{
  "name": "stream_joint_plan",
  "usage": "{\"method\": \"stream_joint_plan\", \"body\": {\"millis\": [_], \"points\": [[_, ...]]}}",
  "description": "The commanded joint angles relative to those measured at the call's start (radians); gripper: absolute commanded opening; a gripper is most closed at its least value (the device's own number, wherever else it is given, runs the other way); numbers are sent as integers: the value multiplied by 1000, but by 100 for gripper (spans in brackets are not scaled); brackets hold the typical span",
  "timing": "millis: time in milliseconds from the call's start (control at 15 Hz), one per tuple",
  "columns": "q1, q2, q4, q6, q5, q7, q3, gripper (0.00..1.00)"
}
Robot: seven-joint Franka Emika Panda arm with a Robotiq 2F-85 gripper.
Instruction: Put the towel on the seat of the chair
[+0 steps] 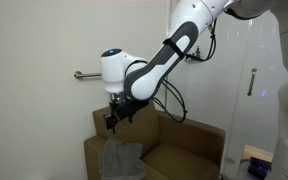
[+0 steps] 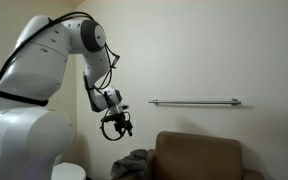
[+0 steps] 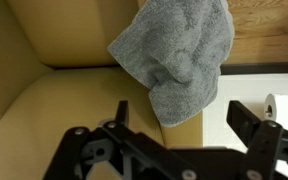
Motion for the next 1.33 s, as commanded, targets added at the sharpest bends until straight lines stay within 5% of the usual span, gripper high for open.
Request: {"method": "stream_joint_plan", "body": {"millis": [0, 533, 1133, 1200, 1267], "points": [[17, 82, 16, 103, 12, -11, -52, 100], [47, 227, 19, 300, 87, -62, -130, 100], [31, 290, 7, 305, 398, -250, -91, 100], [33, 290, 5, 305, 419, -265, -93, 75], [39, 290, 6, 298, 433, -271, -100, 74]]}}
